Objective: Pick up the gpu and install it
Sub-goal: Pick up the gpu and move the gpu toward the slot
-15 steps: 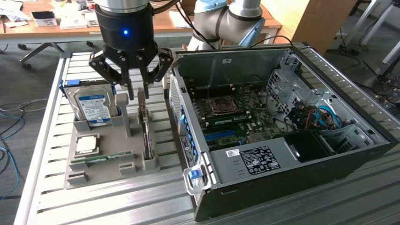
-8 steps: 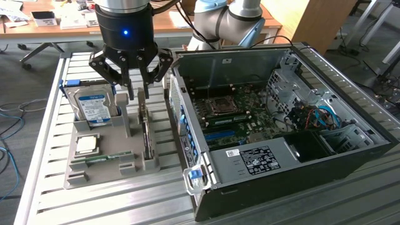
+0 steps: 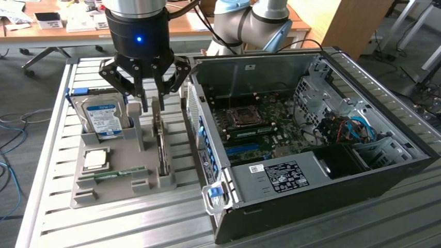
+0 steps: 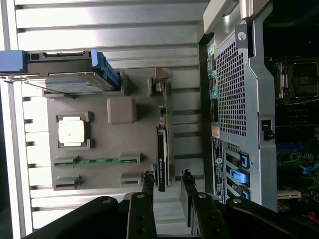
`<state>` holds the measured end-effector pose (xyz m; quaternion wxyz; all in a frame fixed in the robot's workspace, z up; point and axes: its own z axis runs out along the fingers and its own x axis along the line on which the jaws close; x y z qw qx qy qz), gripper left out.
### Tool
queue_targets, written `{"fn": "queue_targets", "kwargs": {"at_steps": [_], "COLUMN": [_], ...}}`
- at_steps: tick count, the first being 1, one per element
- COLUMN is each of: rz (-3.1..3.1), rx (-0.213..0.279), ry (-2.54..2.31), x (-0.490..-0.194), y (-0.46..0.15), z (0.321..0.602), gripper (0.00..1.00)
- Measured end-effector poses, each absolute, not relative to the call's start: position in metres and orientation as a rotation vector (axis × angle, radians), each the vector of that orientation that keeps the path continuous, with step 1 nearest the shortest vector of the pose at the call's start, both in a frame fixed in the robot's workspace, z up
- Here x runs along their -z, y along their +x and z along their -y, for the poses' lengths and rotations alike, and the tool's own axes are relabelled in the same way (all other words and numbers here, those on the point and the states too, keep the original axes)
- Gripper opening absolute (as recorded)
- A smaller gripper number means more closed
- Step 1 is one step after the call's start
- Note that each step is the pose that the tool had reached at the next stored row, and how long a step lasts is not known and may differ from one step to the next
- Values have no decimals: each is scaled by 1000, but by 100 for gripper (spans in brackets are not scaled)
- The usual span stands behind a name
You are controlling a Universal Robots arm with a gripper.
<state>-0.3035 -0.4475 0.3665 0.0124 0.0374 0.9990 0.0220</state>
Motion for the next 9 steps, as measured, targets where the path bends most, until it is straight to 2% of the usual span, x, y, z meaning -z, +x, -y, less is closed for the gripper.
{"fn": "queue_targets", "kwargs": {"at_steps": [9], "rz": [-3114], "rx": [-69], "ry": [117], "x": [-366], "y": [-303], "z": [447], "gripper": [36]}}
